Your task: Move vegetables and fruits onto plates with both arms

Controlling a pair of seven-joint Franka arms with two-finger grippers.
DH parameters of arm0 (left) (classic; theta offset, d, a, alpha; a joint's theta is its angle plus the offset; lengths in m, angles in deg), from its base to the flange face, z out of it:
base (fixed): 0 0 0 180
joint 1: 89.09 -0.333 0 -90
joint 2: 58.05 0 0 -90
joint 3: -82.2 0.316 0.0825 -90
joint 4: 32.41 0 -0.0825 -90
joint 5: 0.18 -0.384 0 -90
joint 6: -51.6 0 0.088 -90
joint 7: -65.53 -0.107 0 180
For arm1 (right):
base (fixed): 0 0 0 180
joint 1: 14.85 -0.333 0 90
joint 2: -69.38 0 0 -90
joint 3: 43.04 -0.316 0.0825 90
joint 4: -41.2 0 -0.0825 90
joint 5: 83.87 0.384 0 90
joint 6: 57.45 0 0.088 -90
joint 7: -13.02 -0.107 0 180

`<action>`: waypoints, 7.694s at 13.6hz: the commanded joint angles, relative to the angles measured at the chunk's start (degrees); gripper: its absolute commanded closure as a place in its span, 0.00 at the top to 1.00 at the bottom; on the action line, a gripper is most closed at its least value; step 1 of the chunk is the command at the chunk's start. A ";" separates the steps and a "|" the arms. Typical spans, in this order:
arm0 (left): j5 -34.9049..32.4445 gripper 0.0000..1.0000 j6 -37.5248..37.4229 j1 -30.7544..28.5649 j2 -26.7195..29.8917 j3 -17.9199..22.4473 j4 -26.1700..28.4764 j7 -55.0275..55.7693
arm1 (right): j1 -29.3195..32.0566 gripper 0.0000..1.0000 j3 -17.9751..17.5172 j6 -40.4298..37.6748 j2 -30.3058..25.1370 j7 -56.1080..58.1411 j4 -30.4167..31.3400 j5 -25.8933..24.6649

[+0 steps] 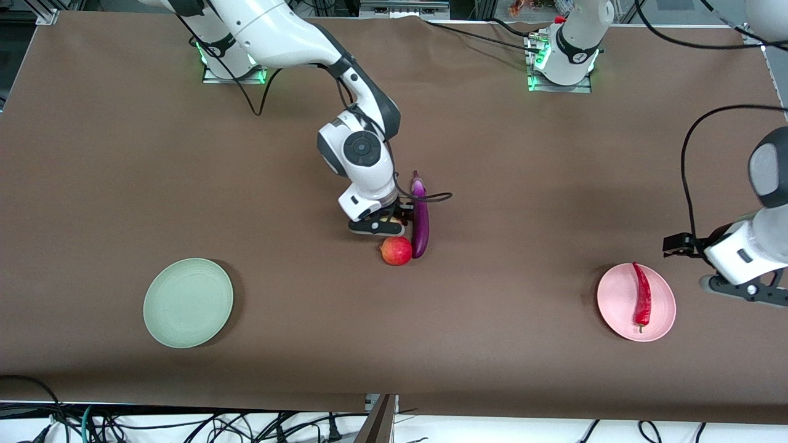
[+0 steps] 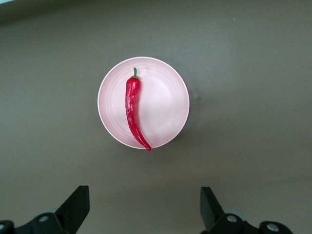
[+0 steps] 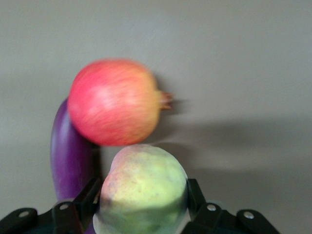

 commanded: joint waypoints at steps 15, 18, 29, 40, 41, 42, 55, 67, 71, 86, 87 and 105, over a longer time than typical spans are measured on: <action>1.43 1.00 17.40 20.14 -7.19 -17.99 17.85 47.78 | 36.15 0.33 3.82 -9.55 -2.74 60.09 0.71 -0.22; -7.69 1.00 25.85 25.42 -13.34 -17.72 17.94 58.40 | 37.21 0.33 3.82 -4.12 -0.45 61.24 0.80 -0.40; -16.61 0.04 32.90 26.58 -19.34 -17.28 18.38 65.02 | 38.19 1.00 2.77 0.91 -0.96 62.92 0.62 0.31; -17.40 0.07 14.18 7.35 -8.70 -16.41 13.46 40.56 | 15.61 1.00 1.71 6.59 -3.08 17.79 0.62 0.48; -20.63 0.07 14.18 5.76 -8.70 -14.66 13.37 34.06 | 13.42 1.00 1.71 8.45 -2.65 13.83 0.62 0.48; -23.53 0.07 14.53 4.09 -8.88 -13.08 13.19 29.82 | 10.87 1.00 1.80 9.86 -2.03 9.78 0.53 0.31; -29.18 0.15 27.36 -4.45 -15.90 -7.35 11.96 16.95 | -4.34 1.00 5.47 19.10 7.10 3.59 -3.59 -1.80; -24.02 1.00 26.23 -5.95 -14.34 -7.44 9.33 16.59 | -6.29 0.27 10.49 15.52 8.18 2.27 -6.49 -4.44; -10.22 1.00 21.33 -6.30 -7.32 -8.41 9.06 16.51 | 1.59 0.26 10.59 -5.73 3.78 16.20 -13.87 -2.69; 13.23 1.00 -8.86 10.99 22.57 10.97 12.63 14.67 | 27.55 0.27 10.85 -10.53 4.03 61.25 -9.75 2.33; 13.18 1.00 -5.97 13.45 24.59 12.58 15.80 15.01 | 27.55 0.28 10.85 -8.51 5.08 61.25 -9.40 2.33; 8.08 1.00 -4.80 15.76 29.62 13.74 21.28 14.66 | 27.55 1.00 10.76 -41.95 -18.08 53.54 -11.86 1.72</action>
